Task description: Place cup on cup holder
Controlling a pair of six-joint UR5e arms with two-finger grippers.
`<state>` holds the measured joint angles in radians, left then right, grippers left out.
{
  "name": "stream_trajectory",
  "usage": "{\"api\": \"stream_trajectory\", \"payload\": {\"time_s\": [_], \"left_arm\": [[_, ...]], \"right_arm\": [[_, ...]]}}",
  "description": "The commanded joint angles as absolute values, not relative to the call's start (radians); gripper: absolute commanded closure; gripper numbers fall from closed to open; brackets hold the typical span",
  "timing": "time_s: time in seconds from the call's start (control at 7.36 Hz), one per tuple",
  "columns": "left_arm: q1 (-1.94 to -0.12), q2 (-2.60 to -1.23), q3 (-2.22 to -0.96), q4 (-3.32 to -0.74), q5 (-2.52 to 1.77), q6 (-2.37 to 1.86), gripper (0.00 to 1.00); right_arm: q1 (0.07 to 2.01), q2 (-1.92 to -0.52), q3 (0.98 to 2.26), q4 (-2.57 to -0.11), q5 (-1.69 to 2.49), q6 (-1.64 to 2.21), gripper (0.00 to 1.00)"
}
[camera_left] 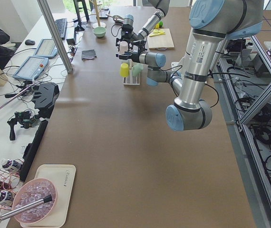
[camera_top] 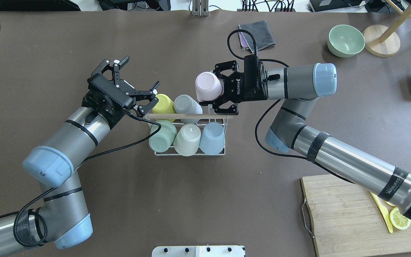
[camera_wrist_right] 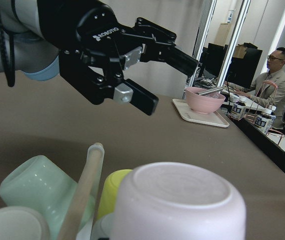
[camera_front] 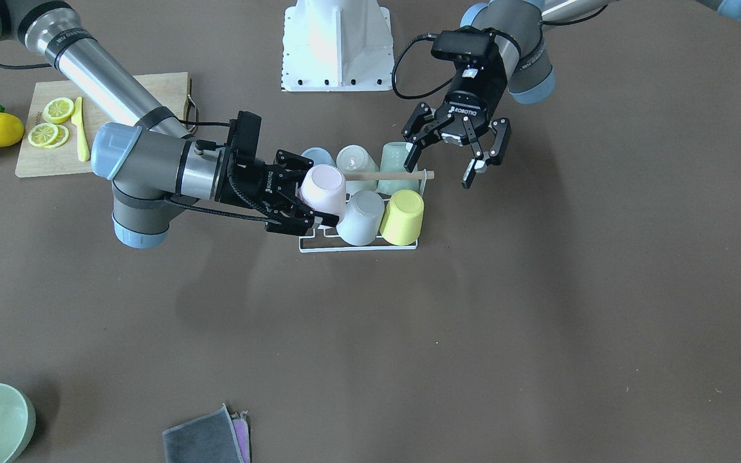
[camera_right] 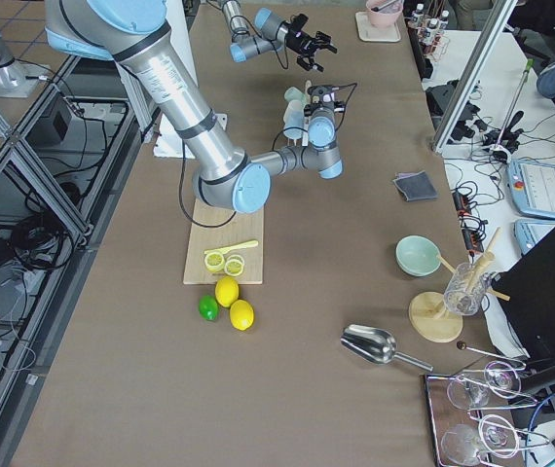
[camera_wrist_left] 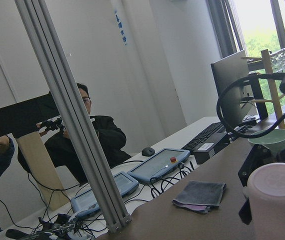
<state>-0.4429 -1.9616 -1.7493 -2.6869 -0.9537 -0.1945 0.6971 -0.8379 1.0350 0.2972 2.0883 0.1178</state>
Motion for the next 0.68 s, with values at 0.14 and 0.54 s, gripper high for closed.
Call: {"api": "stream_trajectory", "payload": {"time_s": [0.14, 0.54], "left_arm": [[-0.588, -2.083, -1.744, -2.360, -1.078, -0.265, 0.02], [-0.913, -1.956, -1.724, -2.327, -1.471, -0.339, 0.02]], "right_arm": [[0.710, -0.830, 1.032, 0.299, 2.154, 0.126, 1.00], [0.710, -0.828, 1.032, 0.299, 2.158, 0.126, 1.00]]}}
